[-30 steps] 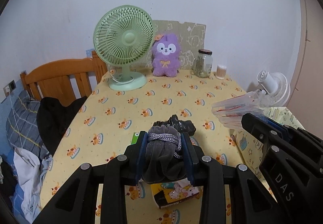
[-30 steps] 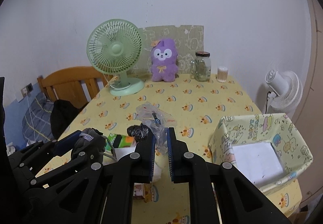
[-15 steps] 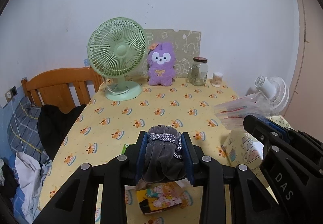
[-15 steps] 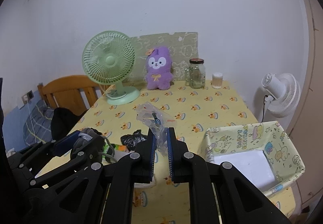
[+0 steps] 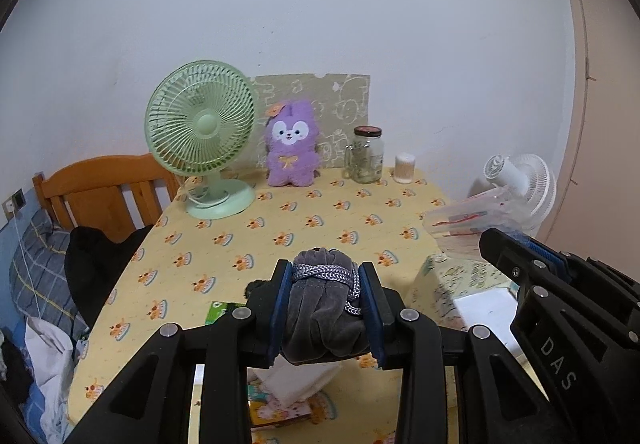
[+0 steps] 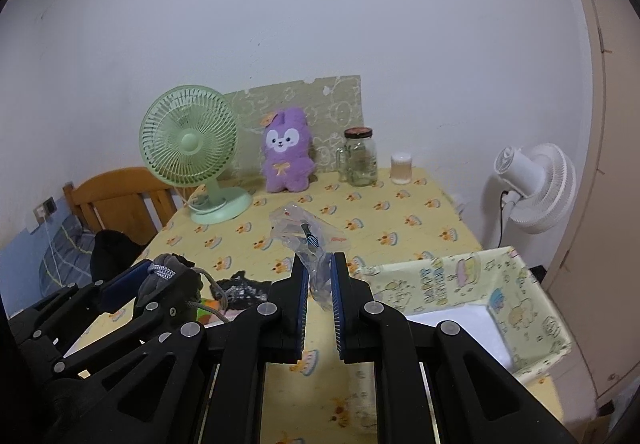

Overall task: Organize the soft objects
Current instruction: 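Carry the gray pouch and clear bag over the patterned storage box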

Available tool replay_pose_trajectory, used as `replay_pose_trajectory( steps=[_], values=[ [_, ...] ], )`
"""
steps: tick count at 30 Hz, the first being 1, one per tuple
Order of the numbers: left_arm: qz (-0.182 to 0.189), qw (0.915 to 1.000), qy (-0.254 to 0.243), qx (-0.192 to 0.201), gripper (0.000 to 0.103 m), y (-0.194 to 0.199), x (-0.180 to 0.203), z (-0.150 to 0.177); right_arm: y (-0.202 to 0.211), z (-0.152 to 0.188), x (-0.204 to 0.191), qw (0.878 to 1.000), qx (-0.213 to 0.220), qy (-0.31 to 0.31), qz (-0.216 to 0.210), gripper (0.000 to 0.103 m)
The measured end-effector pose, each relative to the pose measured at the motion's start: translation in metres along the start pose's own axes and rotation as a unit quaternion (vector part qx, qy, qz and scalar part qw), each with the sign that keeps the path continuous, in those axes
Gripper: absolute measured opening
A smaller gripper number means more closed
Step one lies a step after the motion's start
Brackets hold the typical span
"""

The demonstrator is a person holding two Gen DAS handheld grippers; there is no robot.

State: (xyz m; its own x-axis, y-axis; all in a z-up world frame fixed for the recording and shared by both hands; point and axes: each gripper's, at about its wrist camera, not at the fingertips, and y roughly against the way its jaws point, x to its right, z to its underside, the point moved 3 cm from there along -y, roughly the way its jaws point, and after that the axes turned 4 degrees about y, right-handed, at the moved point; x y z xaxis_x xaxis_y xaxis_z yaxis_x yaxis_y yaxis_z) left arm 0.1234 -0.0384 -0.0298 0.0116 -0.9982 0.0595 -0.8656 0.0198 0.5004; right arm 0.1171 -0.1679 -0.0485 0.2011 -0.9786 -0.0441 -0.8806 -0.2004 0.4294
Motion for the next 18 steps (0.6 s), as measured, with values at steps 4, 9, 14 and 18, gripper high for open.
replay_pose_trajectory(
  steps=[4,9,14,18],
  values=[
    [0.006,0.9999,-0.004,0.008,0.034,0.002,0.013,-0.003,0.007,-0.002,0.014,1.0,0.006,-0.004,0.005,0.014],
    [0.014,0.9998,-0.008,0.008,0.034,0.001,0.029,-0.003,0.012,0.0,0.031,1.0,0.011,-0.01,0.014,0.014],
    [0.024,0.9995,-0.017,0.009,0.034,-0.001,0.046,-0.002,0.016,0.001,0.048,1.0,0.013,-0.015,0.023,0.014],
    [0.033,0.9991,-0.024,0.008,0.034,-0.005,0.06,-0.001,0.017,0.004,0.062,0.999,0.012,-0.02,0.032,0.014]
  ],
)
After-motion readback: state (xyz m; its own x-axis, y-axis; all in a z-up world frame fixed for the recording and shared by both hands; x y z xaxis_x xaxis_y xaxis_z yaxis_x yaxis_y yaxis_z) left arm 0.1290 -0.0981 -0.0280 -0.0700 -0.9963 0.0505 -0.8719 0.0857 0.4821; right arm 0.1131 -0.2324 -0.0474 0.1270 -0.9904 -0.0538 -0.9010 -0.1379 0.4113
